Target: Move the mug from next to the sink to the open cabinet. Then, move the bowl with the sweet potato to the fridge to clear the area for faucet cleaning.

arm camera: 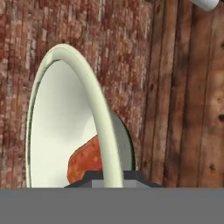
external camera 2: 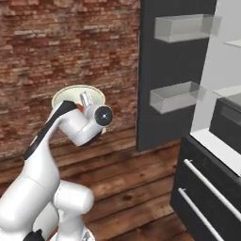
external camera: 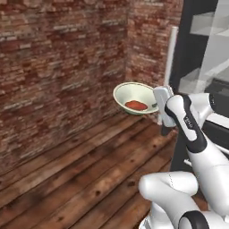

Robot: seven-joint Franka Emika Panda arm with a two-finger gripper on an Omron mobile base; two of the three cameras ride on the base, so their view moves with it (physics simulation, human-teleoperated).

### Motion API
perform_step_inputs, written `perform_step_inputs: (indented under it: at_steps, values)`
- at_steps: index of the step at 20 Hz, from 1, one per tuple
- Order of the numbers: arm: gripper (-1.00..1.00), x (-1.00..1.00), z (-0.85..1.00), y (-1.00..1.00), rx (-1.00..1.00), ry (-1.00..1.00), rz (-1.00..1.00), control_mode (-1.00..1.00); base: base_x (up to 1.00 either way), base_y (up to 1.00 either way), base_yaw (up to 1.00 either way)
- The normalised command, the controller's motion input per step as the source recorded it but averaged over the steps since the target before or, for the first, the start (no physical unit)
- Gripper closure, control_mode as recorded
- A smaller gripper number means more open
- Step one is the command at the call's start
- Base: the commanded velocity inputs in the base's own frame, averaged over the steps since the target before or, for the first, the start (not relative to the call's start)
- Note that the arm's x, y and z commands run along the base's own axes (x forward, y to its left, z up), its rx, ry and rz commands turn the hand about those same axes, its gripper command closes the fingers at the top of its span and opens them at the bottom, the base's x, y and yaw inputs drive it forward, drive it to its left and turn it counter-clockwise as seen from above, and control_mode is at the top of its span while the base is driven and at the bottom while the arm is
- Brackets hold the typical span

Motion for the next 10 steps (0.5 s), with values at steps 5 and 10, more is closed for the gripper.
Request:
perform_step_inputs:
  at_steps: [5,10]
  values:
    - [1.00,0.00,0.00,0.00,0.00,0.00,0.00,1.00,-0.12,-0.23,-0.75]
    - [1.00,0.00,0.00,0.00,0.00,0.00,0.00,1.00,-0.05,-0.18,-0.72]
